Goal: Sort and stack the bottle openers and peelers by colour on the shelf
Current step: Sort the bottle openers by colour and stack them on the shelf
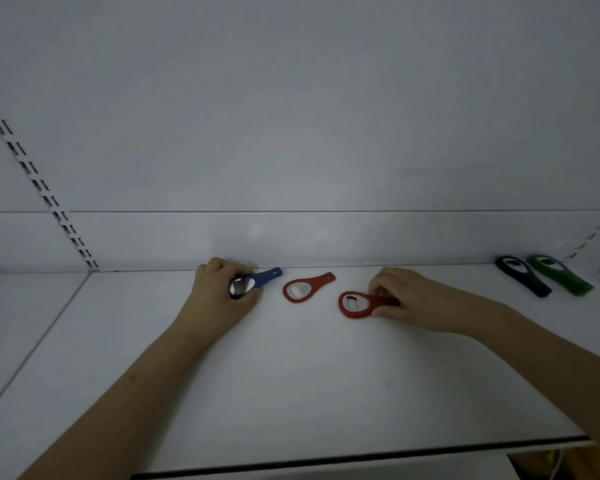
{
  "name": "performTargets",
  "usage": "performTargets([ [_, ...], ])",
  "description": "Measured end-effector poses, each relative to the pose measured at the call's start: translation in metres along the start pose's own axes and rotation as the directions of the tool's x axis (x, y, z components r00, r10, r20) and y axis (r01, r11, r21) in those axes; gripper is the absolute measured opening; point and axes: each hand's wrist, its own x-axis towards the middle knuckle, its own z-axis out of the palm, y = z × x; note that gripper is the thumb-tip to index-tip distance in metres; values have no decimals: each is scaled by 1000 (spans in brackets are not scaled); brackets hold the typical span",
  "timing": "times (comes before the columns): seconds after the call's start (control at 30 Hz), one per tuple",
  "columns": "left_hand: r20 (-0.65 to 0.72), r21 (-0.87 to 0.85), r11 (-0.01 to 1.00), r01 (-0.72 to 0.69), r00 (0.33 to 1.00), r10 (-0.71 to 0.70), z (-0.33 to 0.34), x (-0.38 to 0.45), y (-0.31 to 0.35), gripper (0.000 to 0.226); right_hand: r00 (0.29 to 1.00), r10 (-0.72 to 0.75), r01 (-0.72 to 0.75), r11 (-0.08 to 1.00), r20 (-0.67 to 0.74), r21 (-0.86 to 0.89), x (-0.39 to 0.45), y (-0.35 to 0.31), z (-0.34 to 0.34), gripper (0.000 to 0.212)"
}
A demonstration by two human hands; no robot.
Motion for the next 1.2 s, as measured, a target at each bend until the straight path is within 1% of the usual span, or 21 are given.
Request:
performTargets([
  [0.07, -14, -6, 1000, -1, 1000, 1, 0, -1, 1, 31, 1000, -1, 1, 1000, 13, 4, 4, -8, 0, 20],
  [0.13, -9, 29, 1000, 4, 1000, -3, -2, -1, 0, 31, 1000, -25, 25, 1000, 9, 18, 13, -20, -1, 20],
  [0.23, -3, 76, 996, 37, 999, -37, -7, -1, -5, 38, 996, -72, 74, 997, -58, 28, 33, -36, -4, 24],
  [0.27, -5, 77, 996, 52, 999, -52, -8, -1, -6, 40, 993, -91, 92, 996, -80, 16, 42, -40, -5, 25],
  [0.33, -10, 74, 994, 79, 997, -79, -11, 0, -8, 36, 985, -134, 132, 991, -107, -24, 59, -45, -7, 24],
  [0.43, 0, 72, 993, 91, 996, -92, -12, 0, -11, 34, 982, -175, 168, 981, -76, -93, 79, -51, -6, 25],
  [0.5, 13, 69, 994, 89, 996, -90, -13, 0, -11, 41, 980, -192, 186, 977, -56, -107, 86, -51, -3, 26],
  [0.6, 1, 63, 993, 98, 995, -99, -14, 0, -9, 65, 979, -201, 200, 979, -35, -31, 89, -44, -3, 33],
  [0.67, -8, 76, 993, 85, 996, -84, -12, -2, -9, 68, 982, -186, 186, 982, -28, 8, 91, -39, -3, 28],
  [0.73, -4, 105, 993, 51, 999, -51, -12, -3, -8, 63, 988, -148, 150, 988, -38, 43, 91, -37, -2, 20],
  [0.83, 9, 153, 988, 19, 1000, -20, -12, -3, -5, 37, 994, -86, 90, 993, -63, 74, 81, -38, 2, 15],
  [0.87, 17, 155, 988, 4, 1000, -7, -10, -3, -4, 35, 996, -55, 61, 995, -77, 80, 73, -38, 4, 15],
  [0.9, 34, 149, 989, -10, 999, 5, -9, -5, -3, 36, 996, -19, 26, 996, -93, 83, 64, -36, 5, 15],
  [0.97, 65, 144, 988, -65, 996, 56, -6, -9, 1, 46, 989, 67, -55, 995, -135, 86, 41, -28, 10, 17],
  [1.0, 80, 143, 985, -99, 993, 88, -3, -10, 4, 46, 980, 118, -105, 990, -159, 91, 29, -22, 13, 18],
  [1.07, 113, 139, 977, -159, 983, 143, 4, -10, 11, 33, 949, 241, -223, 969, -205, 108, 5, -8, 17, 21],
  [1.1, 133, 135, 971, -195, 975, 178, 8, -10, 16, 32, 923, 311, -289, 949, -225, 126, -6, -1, 18, 21],
  [1.2, 201, 86, 945, -316, 934, 294, 24, -7, 33, 36, 803, 517, -472, 855, -297, 213, -39, 23, 19, 22],
])
